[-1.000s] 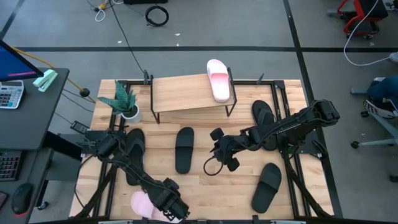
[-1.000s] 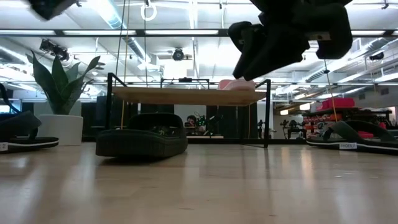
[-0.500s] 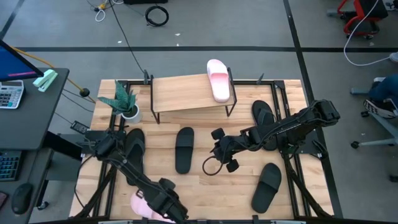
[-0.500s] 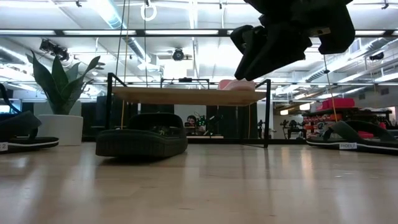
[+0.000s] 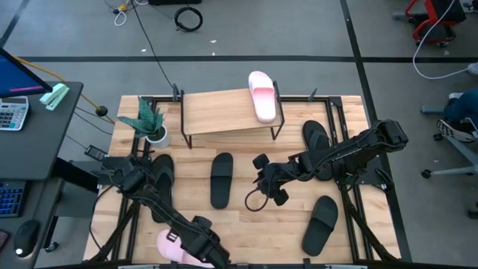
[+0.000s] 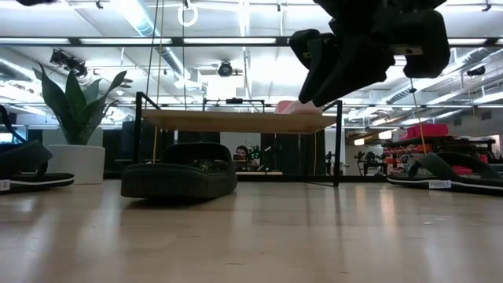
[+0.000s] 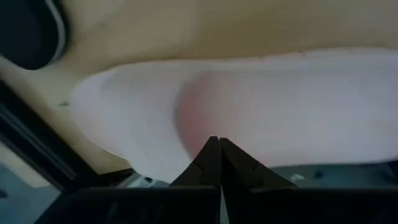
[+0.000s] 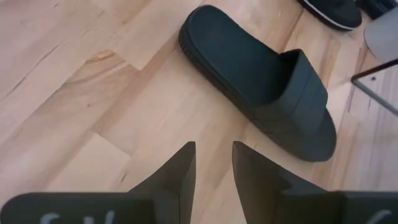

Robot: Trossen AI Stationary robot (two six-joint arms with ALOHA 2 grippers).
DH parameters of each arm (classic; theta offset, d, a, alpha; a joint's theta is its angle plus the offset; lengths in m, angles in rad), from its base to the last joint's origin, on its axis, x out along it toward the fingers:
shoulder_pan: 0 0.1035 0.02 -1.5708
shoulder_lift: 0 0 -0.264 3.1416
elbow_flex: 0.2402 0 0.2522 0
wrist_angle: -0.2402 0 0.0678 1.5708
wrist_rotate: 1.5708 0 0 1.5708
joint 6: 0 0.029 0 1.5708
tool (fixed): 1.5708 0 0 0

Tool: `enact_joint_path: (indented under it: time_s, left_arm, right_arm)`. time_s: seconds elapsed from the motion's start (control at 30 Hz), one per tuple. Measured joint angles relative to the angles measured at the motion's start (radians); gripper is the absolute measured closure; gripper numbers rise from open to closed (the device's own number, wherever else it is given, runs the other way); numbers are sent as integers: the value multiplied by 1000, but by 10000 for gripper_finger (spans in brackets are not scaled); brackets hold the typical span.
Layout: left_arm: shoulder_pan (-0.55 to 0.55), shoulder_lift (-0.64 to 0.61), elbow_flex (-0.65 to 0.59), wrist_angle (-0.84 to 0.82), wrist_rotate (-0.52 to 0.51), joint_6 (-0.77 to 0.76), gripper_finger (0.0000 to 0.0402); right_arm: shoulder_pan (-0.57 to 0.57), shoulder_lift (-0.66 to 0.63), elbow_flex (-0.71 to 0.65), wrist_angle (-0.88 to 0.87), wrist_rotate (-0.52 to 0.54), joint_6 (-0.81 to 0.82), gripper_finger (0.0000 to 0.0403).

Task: Pick and place slides into the shelf
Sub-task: Put the pink slide on the shelf

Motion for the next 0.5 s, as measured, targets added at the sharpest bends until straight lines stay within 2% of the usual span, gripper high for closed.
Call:
enact_joint_path:
  time_s: [0.23,0.5]
  left_arm:
    - [-9,0,0,-108,-6,-1,400]
    - [-10,0,0,-83,-7,-5,384]
  right_arm:
    - [-13,0,0,13,0,-42,293]
    - [-61,0,0,21,0,-41,293]
